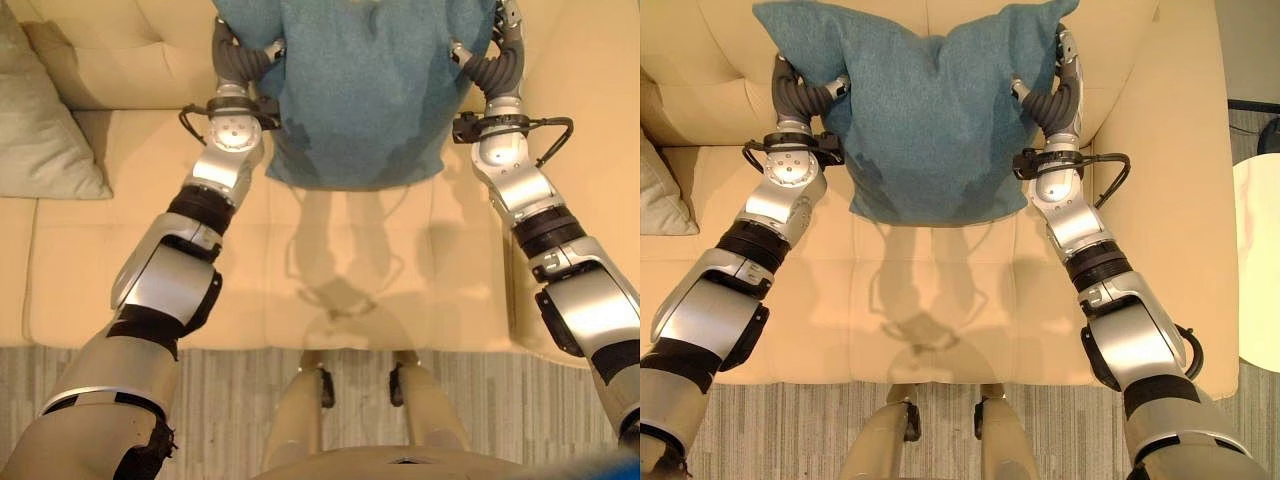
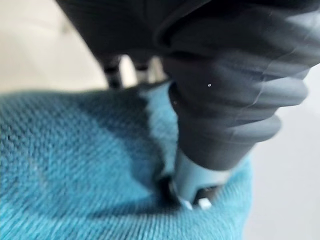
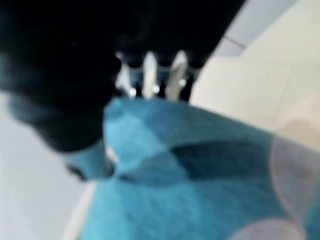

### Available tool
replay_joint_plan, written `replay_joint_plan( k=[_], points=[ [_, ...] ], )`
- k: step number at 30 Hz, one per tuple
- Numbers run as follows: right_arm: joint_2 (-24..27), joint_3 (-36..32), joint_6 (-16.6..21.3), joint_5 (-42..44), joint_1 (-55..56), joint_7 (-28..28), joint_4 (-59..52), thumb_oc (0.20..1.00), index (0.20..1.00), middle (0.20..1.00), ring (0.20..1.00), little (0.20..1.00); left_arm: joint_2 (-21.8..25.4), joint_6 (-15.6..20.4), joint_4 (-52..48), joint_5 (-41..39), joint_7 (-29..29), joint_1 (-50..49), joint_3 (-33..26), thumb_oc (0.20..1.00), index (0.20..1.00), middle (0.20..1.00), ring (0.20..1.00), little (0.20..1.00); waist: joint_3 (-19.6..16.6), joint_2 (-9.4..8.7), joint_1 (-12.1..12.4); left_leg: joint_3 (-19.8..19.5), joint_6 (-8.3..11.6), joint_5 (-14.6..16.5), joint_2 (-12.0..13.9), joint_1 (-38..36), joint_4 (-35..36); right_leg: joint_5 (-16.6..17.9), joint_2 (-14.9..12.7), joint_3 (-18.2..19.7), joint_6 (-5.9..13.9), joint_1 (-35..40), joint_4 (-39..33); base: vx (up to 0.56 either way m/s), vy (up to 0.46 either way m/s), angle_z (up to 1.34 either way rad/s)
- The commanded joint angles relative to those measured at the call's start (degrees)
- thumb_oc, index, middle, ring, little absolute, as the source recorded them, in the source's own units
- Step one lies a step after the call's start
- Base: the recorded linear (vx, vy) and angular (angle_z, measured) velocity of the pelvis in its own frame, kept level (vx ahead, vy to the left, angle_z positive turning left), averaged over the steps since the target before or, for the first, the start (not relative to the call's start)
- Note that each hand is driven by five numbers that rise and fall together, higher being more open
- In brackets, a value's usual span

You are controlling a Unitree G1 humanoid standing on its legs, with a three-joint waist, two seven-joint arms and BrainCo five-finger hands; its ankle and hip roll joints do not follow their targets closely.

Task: Pick up all the scattered cushions and arrange them neatly on the sofa.

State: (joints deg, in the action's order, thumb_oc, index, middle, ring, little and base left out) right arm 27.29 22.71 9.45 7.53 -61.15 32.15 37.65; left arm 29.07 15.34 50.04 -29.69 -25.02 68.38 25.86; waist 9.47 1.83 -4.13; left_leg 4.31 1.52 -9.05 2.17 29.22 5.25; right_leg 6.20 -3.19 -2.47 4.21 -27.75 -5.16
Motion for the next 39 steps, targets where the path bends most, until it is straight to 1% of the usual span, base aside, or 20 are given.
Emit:
replay_joint_plan(
  k=[1, 2, 3, 7, 8, 10, 11, 13, 15, 17, 19, 20, 22, 25, 26, 29, 31, 34, 36, 39],
  points=[
    [2.44, 1.05, 1.54, -3.39, -8.40, 1.96, 3.24, 1.000, 1.000, 1.000, 1.000, 1.000, 2.72, 3.76, 2.14, 4.09, -0.60, 8.09, 2.09, 1.000, 1.000, 1.000, 1.000, 1.000, -3.01, -0.45, 0.80, -0.81, 4.57, 1.36, -0.55, 0.80, -0.25, 4.35, -1.85, -2.10, 5.64, -2.72, 0.16, 0.03, -0.004, -0.03],
    [2.44, 1.06, 1.54, -3.38, -8.41, 1.95, 3.25, 1.000, 1.000, 1.000, 1.000, 1.000, 2.72, 3.76, 2.14, 4.09, -0.60, 8.10, 2.09, 1.000, 1.000, 1.000, 1.000, 1.000, -3.00, -0.45, 0.80, -0.81, 4.57, 1.36, -0.55, 0.79, -0.25, 4.34, -1.85, -2.10, 5.64, -2.70, 0.16, 0.06, 0.002, -0.04],
    [6.64, 2.06, 0.73, -2.48, -9.78, 1.18, 5.86, 1.000, 1.000, 1.000, 1.000, 1.000, 5.70, 3.24, 3.75, 3.78, -0.09, 7.63, 1.67, 1.000, 1.000, 1.000, 1.000, 1.000, -3.42, -0.19, 0.99, -0.76, 4.61, 1.61, -0.74, 0.00, -0.25, 4.06, -1.97, -2.25, 5.43, -2.06, 0.16, 0.04, 0.005, -0.05],
    [11.97, 2.90, -0.16, -2.55, -9.98, 0.07, 6.96, 1.000, 1.000, 1.000, 1.000, 1.000, 8.22, 2.97, 3.78, 3.17, 0.79, 5.57, 0.63, 1.000, 1.000, 1.000, 1.000, 1.000, -3.94, -0.13, 1.18, -0.85, 4.73, 1.90, -0.84, -0.90, -0.25, 3.77, -2.03, -2.56, 5.37, -0.99, 0.16, 0.05, -0.009, -0.12],
    [15.61, 2.82, -0.47, -3.20, -8.76, -0.30, 6.64, 1.000, 1.000, 1.000, 1.000, 1.000, 9.69, 2.90, 3.02, 3.62, 1.23, 3.14, -0.25, 1.000, 1.000, 1.000, 1.000, 1.000, -4.35, -0.27, 1.28, -0.89, 4.76, 2.12, -0.88, -1.64, -0.25, 3.55, -2.06, -2.86, 5.38, -0.14, 0.16, 0.02, -0.010, -0.07],
    [17.22, 2.54, -0.37, -3.42, -7.88, -0.66, 6.33, 1.000, 1.000, 1.000, 1.000, 1.000, 10.12, 2.77, 2.67, 4.09, 1.41, 1.74, -0.84, 1.000, 1.000, 1.000, 1.000, 1.000, -4.57, -0.40, 1.26, -0.91, 4.73, 1.93, -0.89, -1.89, -0.25, 3.62, -2.14, -3.05, 5.38, 0.16, 0.16, 0.04, -0.012, 0.24],
    [20.73, 0.90, -0.37, -3.82, -4.18, -1.55, 5.09, 1.000, 1.000, 1.000, 1.000, 1.000, 10.72, 2.67, 0.96, 4.40, 2.09, -3.23, -3.49, 1.000, 1.000, 1.000, 1.000, 1.000, -4.98, -0.65, 1.31, -1.07, 4.68, 2.66, -0.81, -3.23, -0.25, 3.04, -2.02, -3.26, 5.35, 1.40, 0.16, 0.06, -0.010, 0.41],
    [21.59, -0.64, -0.46, -3.98, -1.23, -2.05, 3.74, 1.000, 1.000, 1.000, 1.000, 1.000, 10.67, 2.61, -0.74, 4.84, 2.07, -5.89, -4.54, 1.000, 1.000, 1.000, 1.000, 1.000, -5.33, -0.83, 1.27, -1.07, 4.60, 2.55, -0.78, -3.74, -0.25, 3.01, -2.12, -3.35, 5.29, 2.07, 0.16, 0.07, -0.019, 0.18],
    [23.05, -6.22, -0.71, -5.78, 10.29, -4.32, -2.04, 1.000, 1.000, 1.000, 1.000, 1.000, 9.37, 2.95, -8.63, 5.32, 3.29, -17.21, -9.38, 1.000, 1.000, 1.000, 1.000, 1.000, -5.96, -1.48, 1.15, -0.90, 4.50, 3.78, -0.28, -6.99, -0.25, 1.80, -2.04, -3.77, 5.09, 5.40, 0.16, 0.11, -0.025, -0.11],
    [23.24, -8.66, -0.83, -6.79, 15.19, -5.14, -4.22, 1.000, 1.000, 1.000, 1.000, 1.000, 8.84, 2.71, -10.66, 5.77, 3.77, -20.85, -10.64, 1.000, 1.000, 1.000, 1.000, 1.000, -6.38, -1.80, 1.10, -0.78, 4.44, 3.76, -0.18, -7.99, -0.25, 1.62, -2.13, -3.87, 5.00, 6.57, 0.16, 0.06, -0.014, -0.02],
    [21.90, -14.85, -0.47, -9.09, 28.01, -7.96, -8.76, 1.000, 1.000, 1.000, 1.000, 1.000, 7.38, 2.24, -16.66, 7.94, 5.90, -31.81, -14.25, 1.000, 1.000, 1.000, 1.000, 1.000, -7.19, -2.25, 0.96, -0.53, 4.23, 4.71, 0.26, -11.36, -0.25, 0.67, -2.21, -4.14, 4.89, 10.10, 0.16, 0.13, -0.014, 0.09],
    [21.86, -15.18, -0.57, -9.18, 28.65, -8.02, -9.15, 1.000, 1.000, 1.000, 1.000, 1.000, 7.34, 2.13, -16.97, 8.02, 5.88, -32.18, -14.20, 1.000, 1.000, 1.000, 1.000, 1.000, -7.20, -2.30, 1.05, -0.54, 4.24, 4.77, 0.26, -11.62, -0.25, 0.61, -2.20, -4.15, 4.89, 10.37, 0.16, 0.10, 0.000, 0.16],
    [19.06, -19.64, -0.04, -10.43, 39.24, -10.99, -11.53, 1.000, 1.000, 1.000, 1.000, 1.000, 5.10, 1.34, -21.06, 9.84, 8.00, -42.20, -17.39, 1.000, 1.000, 1.000, 1.000, 1.000, -7.46, -2.64, 1.18, -0.31, 4.14, 5.42, 0.52, -14.98, -0.25, -0.39, -2.15, -4.55, 4.78, 13.71, 0.16, 0.08, -0.001, 0.05],
    [18.22, -21.26, -0.29, -11.04, 43.27, -12.06, -12.35, 1.000, 1.000, 1.000, 1.000, 1.000, 4.32, 1.22, -23.15, 10.30, 8.80, -46.48, -18.94, 1.000, 1.000, 1.000, 1.000, 1.000, -7.38, -2.81, 1.28, -0.27, 4.07, 5.75, 0.59, -16.30, -0.25, -0.72, -2.06, -4.64, 4.80, 14.98, 0.16, 0.04, -0.004, 0.00],
    [14.41, -24.24, -0.45, -12.36, 51.82, -14.54, -12.41, 1.000, 1.000, 1.000, 1.000, 1.000, 1.75, 0.32, -25.57, 11.70, 11.13, -55.97, -22.16, 1.000, 1.000, 1.000, 1.000, 1.000, -8.01, -3.12, 1.61, -0.19, 3.89, 6.03, 0.72, -18.81, -0.25, -1.44, -1.87, -5.01, 4.65, 17.61, 0.16, 0.05, -0.005, -0.05],
    [10.83, -25.51, -0.95, -12.76, 56.81, -15.93, -11.71, 1.000, 1.000, 1.000, 1.000, 1.000, -0.77, -0.50, -25.42, 11.84, 12.81, -61.85, -23.92, 1.000, 1.000, 1.000, 1.000, 1.000, -8.41, -3.36, 1.81, -0.39, 3.64, 6.53, 0.74, -20.48, -0.25, -1.85, -1.72, -5.16, 4.52, 19.24, 0.16, 0.02, -0.004, -0.02],
    [6.47, -25.98, -1.00, -12.97, 60.99, -17.63, -9.86, 1.000, 1.000, 1.000, 1.000, 1.000, -4.01, -2.02, -22.86, 13.32, 15.24, -67.98, -25.12, 1.000, 1.000, 1.000, 1.000, 1.000, -9.22, -3.60, 1.94, -0.35, 3.35, 6.73, 0.90, -22.30, -0.25, -2.27, -1.55, -5.22, 4.14, 21.17, 0.16, 0.00, 0.000, 0.00],
    [4.20, -25.37, -0.92, -13.00, 62.50, -18.54, -7.48, 1.000, 1.000, 1.000, 1.000, 1.000, -6.52, -3.27, -19.47, 13.69, 16.35, -71.15, -25.26, 1.000, 1.000, 1.000, 1.000, 1.000, -9.49, -3.73, 2.10, -0.55, 3.26, 6.69, 0.93, -23.33, -0.25, -2.50, -1.37, -5.21, 3.78, 22.62, 0.16, -0.03, -0.018, 0.02],
    [0.95, -23.40, -1.10, -12.45, 63.99, -20.15, -3.16, 1.000, 1.000, 1.000, 1.000, 1.000, -9.78, -5.00, -12.61, 13.85, 17.69, -73.72, -24.98, 1.000, 1.000, 1.000, 1.000, 1.000, -10.04, -3.94, 2.49, -0.70, 3.01, 6.69, 1.04, -24.87, -0.25, -2.89, -1.02, -5.11, 3.39, 24.29, 0.20, -0.06, -0.036, 0.05],
    [-0.99, -20.20, -1.28, -12.82, 63.82, -21.34, 2.28, 1.000, 1.000, 1.000, 1.000, 1.000, -11.23, -6.06, -4.20, 17.00, 18.58, -74.46, -23.34, 1.000, 1.000, 1.000, 1.000, 1.000, -10.05, -4.04, 2.85, -1.09, 2.94, 6.46, 1.43, -26.12, -0.25, -3.65, -0.47, -4.80, 2.85, 25.51, 0.62, -0.06, -0.049, 0.05]
  ],
)
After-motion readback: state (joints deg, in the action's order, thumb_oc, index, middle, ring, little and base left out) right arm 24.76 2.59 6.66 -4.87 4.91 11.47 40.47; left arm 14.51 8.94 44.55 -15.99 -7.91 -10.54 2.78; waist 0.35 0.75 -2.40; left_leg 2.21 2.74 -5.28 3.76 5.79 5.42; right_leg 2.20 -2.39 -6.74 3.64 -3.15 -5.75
